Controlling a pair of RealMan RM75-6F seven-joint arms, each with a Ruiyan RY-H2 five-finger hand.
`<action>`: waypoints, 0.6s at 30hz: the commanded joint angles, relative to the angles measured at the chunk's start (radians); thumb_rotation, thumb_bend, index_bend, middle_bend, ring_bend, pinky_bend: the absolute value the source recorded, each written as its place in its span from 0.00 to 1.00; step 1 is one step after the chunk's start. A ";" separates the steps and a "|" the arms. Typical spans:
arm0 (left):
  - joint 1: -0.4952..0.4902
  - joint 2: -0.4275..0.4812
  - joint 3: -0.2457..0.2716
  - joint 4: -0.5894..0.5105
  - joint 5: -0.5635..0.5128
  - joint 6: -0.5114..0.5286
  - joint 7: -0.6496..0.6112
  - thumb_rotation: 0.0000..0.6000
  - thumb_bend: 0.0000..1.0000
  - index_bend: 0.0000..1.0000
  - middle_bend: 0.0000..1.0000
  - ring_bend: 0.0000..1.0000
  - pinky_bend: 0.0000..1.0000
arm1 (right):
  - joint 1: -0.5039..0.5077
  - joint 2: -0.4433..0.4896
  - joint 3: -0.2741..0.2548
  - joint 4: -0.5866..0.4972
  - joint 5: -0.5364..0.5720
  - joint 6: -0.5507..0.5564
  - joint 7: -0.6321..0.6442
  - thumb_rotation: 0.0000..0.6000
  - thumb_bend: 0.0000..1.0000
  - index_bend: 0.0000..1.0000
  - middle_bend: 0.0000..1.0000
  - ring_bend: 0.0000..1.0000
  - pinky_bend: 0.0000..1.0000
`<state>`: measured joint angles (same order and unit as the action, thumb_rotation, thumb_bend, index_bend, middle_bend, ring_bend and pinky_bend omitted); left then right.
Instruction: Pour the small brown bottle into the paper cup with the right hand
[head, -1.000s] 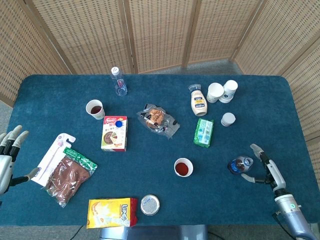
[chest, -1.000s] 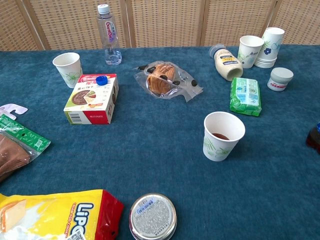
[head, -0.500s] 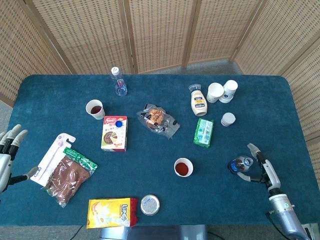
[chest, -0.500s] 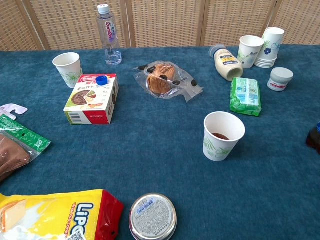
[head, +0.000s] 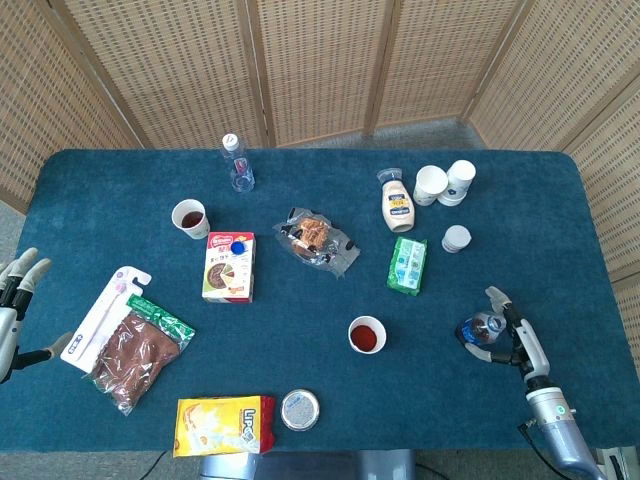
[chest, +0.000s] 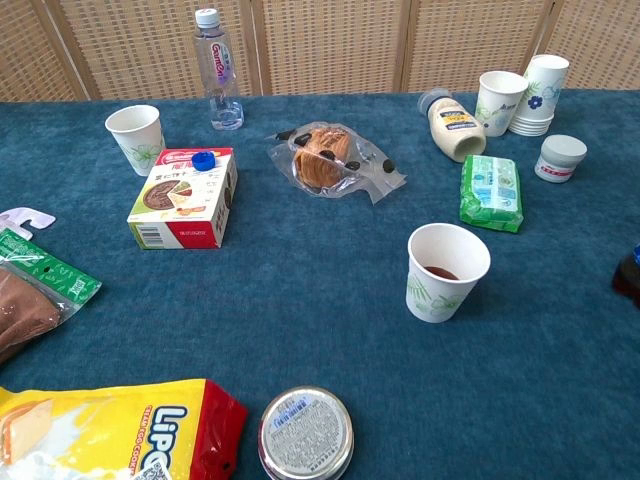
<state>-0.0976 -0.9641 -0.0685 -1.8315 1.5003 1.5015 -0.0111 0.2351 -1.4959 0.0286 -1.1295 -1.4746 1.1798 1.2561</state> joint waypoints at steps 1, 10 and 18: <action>0.000 0.001 -0.001 0.002 -0.003 0.000 -0.003 1.00 0.23 0.00 0.00 0.00 0.00 | -0.002 -0.009 0.003 0.003 0.002 0.002 -0.002 1.00 0.00 0.00 0.00 0.00 0.00; 0.001 0.004 -0.001 0.008 -0.005 0.000 -0.016 1.00 0.23 0.00 0.00 0.00 0.00 | -0.013 -0.055 0.027 0.020 0.021 0.022 -0.004 1.00 0.14 0.03 0.00 0.00 0.00; -0.001 0.005 -0.001 0.008 -0.006 -0.004 -0.023 1.00 0.23 0.00 0.00 0.00 0.00 | -0.028 -0.113 0.047 0.065 0.030 0.058 0.007 1.00 0.45 0.24 0.19 0.00 0.24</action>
<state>-0.0986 -0.9587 -0.0700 -1.8233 1.4940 1.4979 -0.0337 0.2105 -1.5996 0.0706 -1.0725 -1.4459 1.2297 1.2596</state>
